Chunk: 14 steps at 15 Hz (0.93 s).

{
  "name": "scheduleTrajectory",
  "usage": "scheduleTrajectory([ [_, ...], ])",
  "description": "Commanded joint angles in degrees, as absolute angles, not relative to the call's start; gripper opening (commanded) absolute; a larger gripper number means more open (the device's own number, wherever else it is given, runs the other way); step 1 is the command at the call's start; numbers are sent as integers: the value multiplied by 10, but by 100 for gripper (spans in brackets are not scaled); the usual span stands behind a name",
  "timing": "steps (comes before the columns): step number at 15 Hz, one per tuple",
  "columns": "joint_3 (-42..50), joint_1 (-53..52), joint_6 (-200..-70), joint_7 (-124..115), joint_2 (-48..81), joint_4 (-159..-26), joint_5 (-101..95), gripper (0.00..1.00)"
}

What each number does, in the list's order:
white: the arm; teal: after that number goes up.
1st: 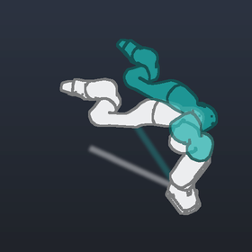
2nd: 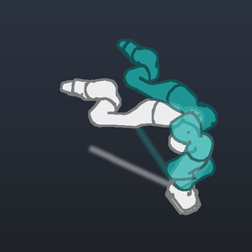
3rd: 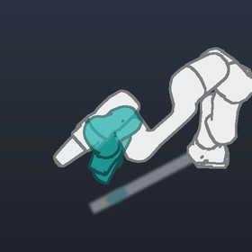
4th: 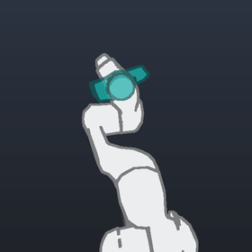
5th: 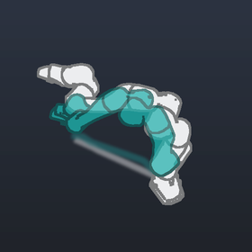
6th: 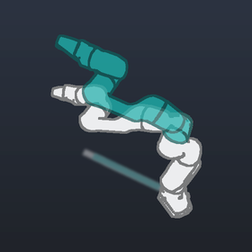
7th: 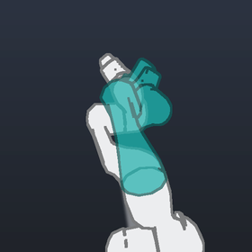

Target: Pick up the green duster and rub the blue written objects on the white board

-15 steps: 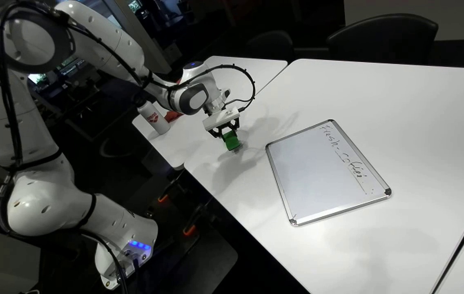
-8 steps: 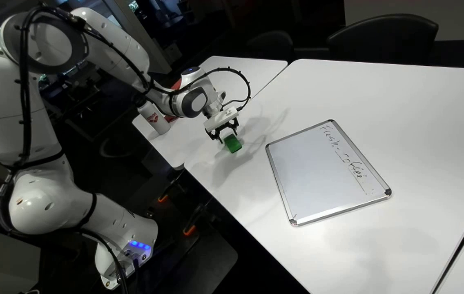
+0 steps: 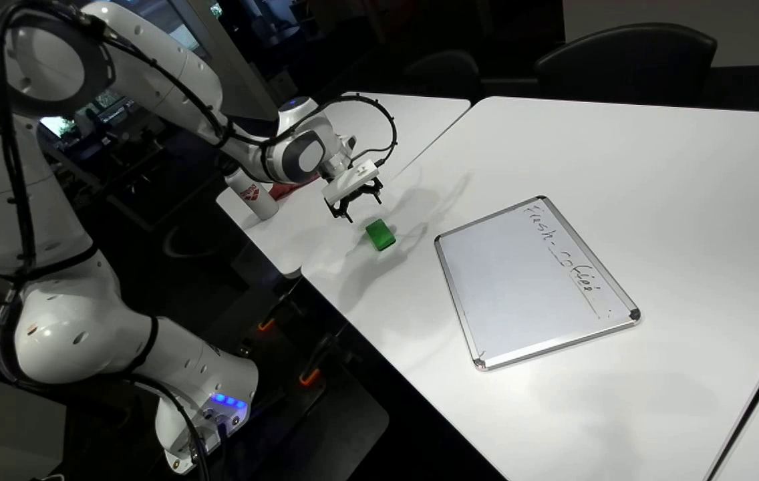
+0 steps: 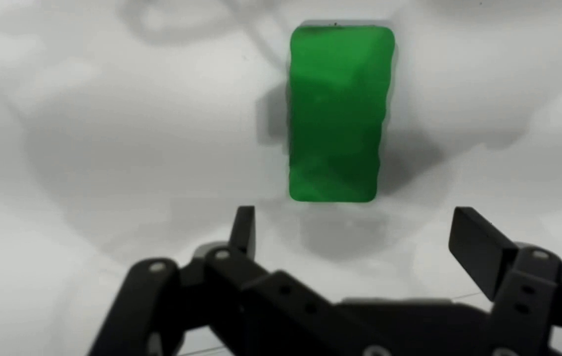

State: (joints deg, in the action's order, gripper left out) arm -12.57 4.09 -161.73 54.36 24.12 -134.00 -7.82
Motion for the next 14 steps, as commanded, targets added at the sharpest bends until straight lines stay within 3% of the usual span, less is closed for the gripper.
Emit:
scheduleTrajectory([
  [1,-124,32,-1634,505,110,-1431,-77,100],
  [9,-63,2,-1611,429,-70,-1502,-107,100],
  [14,-49,-12,-1619,451,-28,-1478,-97,100],
])
